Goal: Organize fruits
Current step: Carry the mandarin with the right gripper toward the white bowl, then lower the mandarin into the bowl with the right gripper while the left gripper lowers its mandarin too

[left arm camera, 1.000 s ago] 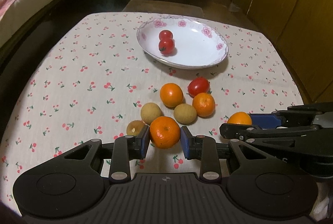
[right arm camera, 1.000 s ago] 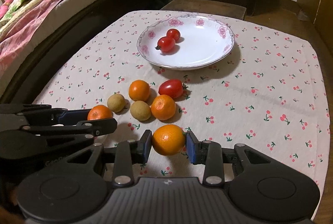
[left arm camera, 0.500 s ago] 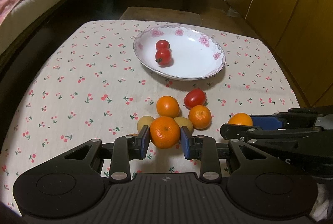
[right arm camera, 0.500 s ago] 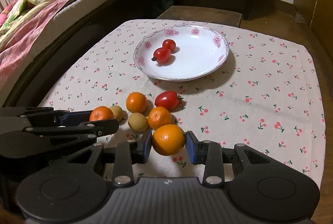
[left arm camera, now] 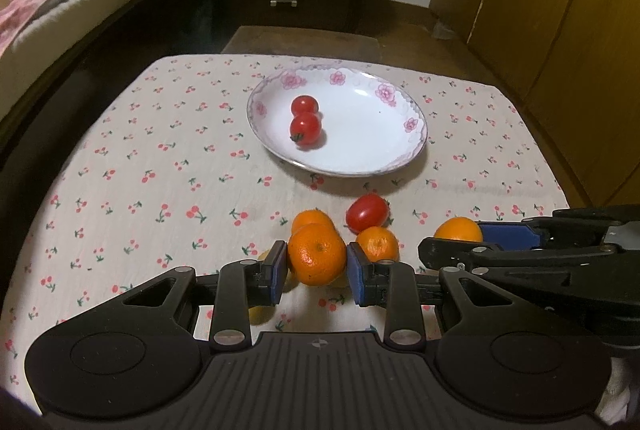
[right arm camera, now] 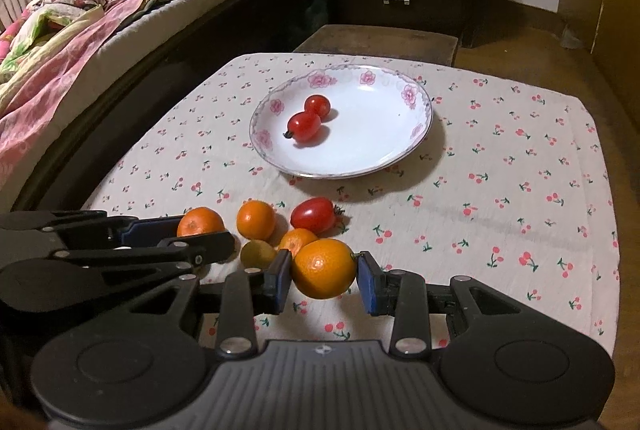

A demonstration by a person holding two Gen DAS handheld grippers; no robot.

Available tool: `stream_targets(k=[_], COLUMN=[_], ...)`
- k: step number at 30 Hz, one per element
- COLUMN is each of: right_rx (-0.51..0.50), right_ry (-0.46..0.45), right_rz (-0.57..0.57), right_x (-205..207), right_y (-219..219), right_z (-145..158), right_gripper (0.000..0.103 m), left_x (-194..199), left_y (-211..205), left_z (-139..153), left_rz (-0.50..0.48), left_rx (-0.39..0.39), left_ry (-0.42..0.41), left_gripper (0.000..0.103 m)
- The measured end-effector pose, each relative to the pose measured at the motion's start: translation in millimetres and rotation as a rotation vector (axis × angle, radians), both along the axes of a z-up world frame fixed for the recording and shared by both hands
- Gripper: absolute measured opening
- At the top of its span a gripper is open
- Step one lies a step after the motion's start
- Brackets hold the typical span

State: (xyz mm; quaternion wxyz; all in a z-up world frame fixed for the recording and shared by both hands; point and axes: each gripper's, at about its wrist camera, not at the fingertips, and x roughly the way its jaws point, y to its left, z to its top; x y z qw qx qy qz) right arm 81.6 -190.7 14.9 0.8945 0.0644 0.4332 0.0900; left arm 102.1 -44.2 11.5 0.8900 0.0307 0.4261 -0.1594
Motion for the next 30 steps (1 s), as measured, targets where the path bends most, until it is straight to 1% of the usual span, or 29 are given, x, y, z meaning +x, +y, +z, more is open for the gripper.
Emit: stream_targets(k=[2,12,17,21,26,30], right_rx=[0.005,0.004,0.018,0.009,0.013,0.027], right_ry=[-0.002,-0.024,-0.033,-0.044,-0.050,-0.048], right_rz=[-0.007,-0.032,-0.053,-0.051,-0.047,-0.048], right_x=[2.2,18.4,33.4,47.9,66.9,80.7], right_y=[-2.1,-8.2,-13.3,-15.4,-19.7,-24.4], right_z=[0.7,7.6,9.8,10.6,8.7,4.1], right_gripper=[0.036,0.036,0.036,0.036,0.036,0.036], left_x=[2.5,20.2,36.5,49.8,68.8,79.5], left_y=[-0.3,-9.8,-14.5,-17.2,-20.3,-24.6], left_z=[1.1,8.4,10.9,10.9,7.7,2.4], left_rz=[0.001,-0.002,0.000,0.004,0.016,0.019], left_rx=[-0.008,-0.001,0.000,0.004,0.000,0.011], left_ry=[0.001,-0.028,-0.037,-0.043,-0.035,-0.026], left_gripper=[0.040,0.039,0.038,0.038,0.038,0.038])
